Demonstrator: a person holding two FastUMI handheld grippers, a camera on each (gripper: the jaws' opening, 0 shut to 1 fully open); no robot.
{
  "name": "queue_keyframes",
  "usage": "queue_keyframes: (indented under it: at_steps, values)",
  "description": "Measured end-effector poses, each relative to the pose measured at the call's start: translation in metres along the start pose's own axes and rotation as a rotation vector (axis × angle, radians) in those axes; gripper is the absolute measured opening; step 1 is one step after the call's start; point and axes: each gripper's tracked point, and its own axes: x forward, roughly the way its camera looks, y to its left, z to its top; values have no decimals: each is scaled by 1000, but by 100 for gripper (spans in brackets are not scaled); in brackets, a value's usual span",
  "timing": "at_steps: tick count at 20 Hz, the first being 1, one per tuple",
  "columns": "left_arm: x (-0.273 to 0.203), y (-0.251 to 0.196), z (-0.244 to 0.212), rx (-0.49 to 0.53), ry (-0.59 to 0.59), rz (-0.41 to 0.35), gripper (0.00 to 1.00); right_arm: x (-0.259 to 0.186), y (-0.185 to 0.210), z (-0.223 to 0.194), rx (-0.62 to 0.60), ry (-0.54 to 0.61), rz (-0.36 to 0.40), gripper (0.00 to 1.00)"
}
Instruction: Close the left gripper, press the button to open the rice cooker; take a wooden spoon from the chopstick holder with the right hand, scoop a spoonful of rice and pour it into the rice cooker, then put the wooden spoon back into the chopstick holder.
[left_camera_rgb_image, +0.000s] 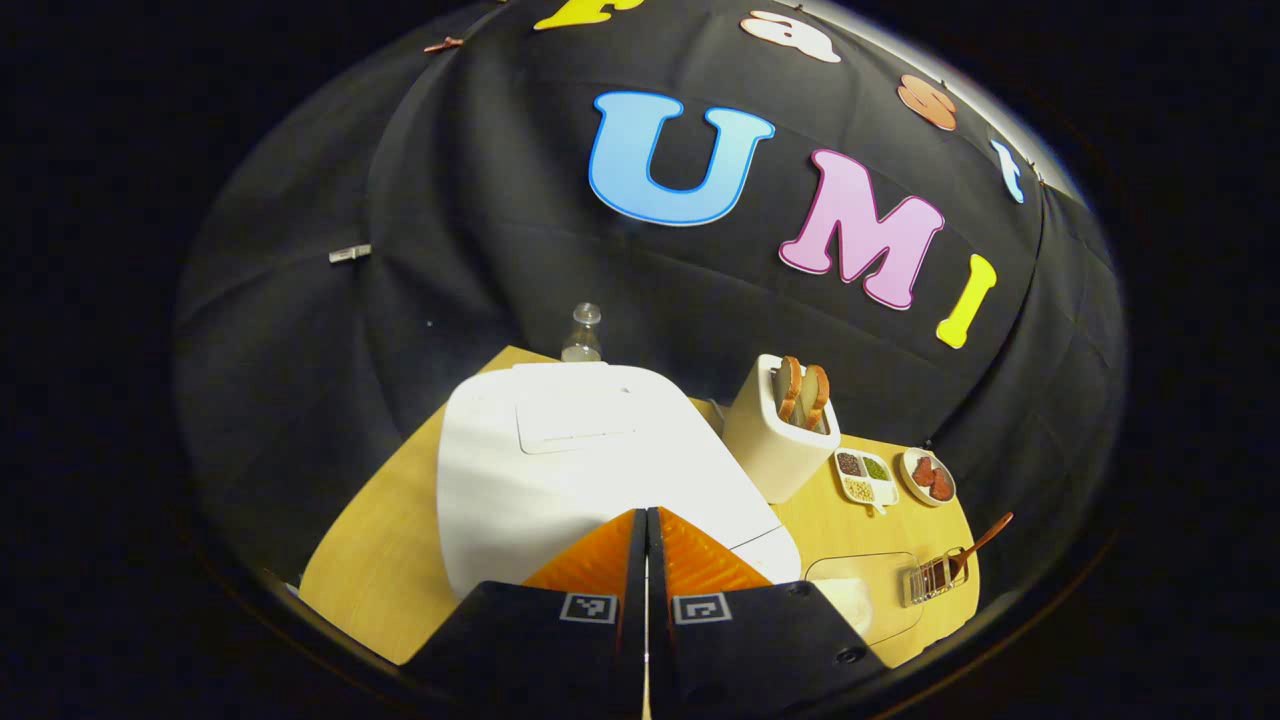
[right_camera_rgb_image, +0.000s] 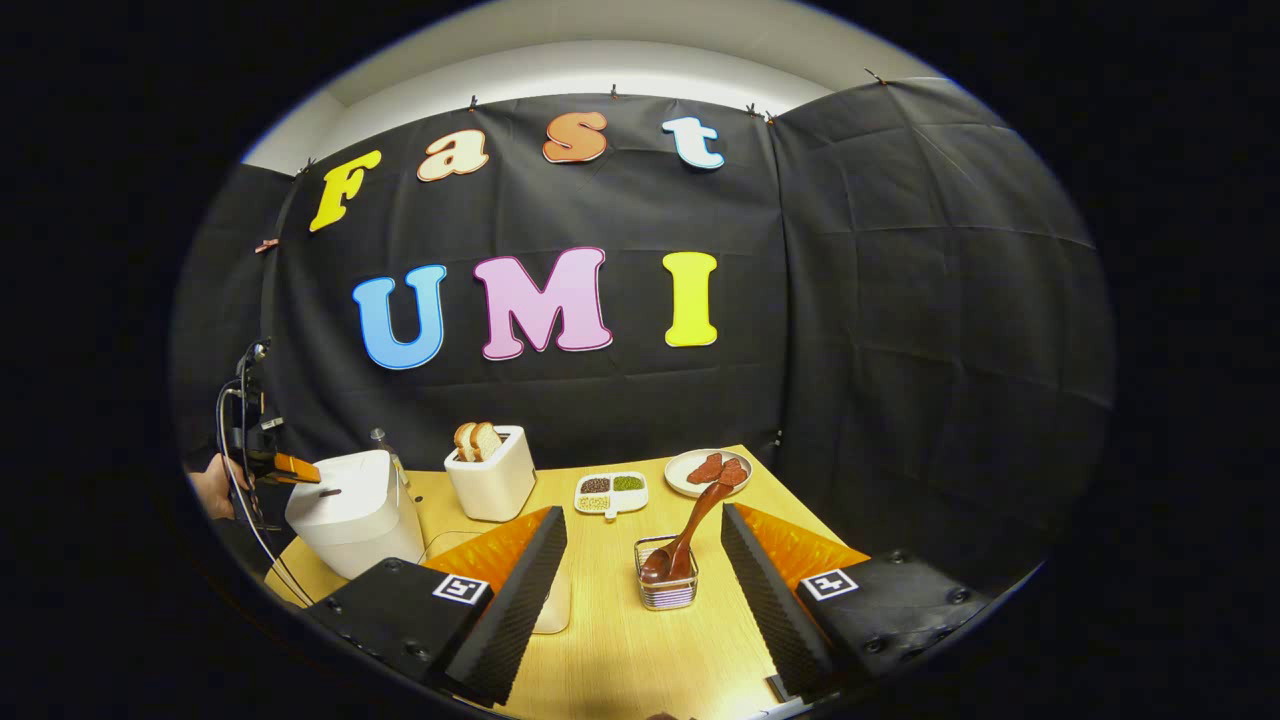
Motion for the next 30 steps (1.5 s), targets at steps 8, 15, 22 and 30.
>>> queue_keyframes:
  at_steps: [8, 15, 22, 30]
  values:
    - [18, 2, -13, -13, 30, 12, 7, -6, -2, 6, 58, -8, 0, 97]
    - [23, 1, -14, -17, 26, 22, 8, -3, -7, 3, 77, 7, -10, 98]
    - [-35, -22, 37, -9, -244, 50, 7, 9, -5, -5, 112, 39, 19, 98]
    - [-133, -68, 29, 43, -387, 60, 6, 44, 0, -3, 77, 37, 69, 97]
